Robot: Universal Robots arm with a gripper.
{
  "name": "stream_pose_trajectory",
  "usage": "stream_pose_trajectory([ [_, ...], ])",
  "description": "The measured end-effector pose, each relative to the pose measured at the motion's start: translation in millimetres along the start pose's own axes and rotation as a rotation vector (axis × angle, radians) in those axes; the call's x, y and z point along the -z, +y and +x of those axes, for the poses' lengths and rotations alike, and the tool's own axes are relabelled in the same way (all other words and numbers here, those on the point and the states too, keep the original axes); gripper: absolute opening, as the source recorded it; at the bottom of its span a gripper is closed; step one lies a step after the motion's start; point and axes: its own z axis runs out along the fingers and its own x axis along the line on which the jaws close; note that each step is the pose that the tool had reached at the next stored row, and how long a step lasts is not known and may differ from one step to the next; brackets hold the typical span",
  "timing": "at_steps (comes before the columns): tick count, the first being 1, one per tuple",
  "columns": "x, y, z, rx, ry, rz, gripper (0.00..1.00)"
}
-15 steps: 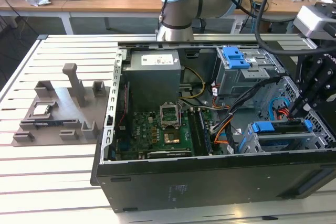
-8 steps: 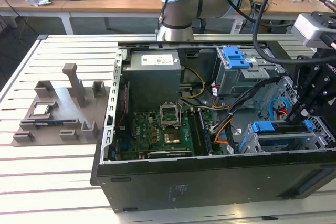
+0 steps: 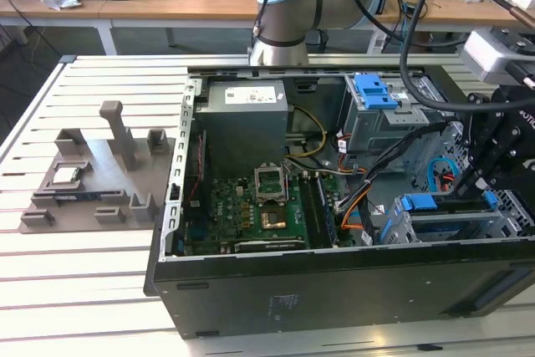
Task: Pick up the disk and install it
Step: 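Insert the second disk wire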
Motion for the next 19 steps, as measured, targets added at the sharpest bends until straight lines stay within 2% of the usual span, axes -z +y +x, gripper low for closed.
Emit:
stream_pose_trajectory([
  [9, -8.9, -1.7, -0.2, 0.001, 0.0006, 0.0, 0.16],
  [13, -9.1, -1.6, -8.8, 0.001, 0.0004, 0.0001, 0.16],
  [19, -10.0, -1.7, -9.3, 0.001, 0.0003, 0.0, 0.16],
])
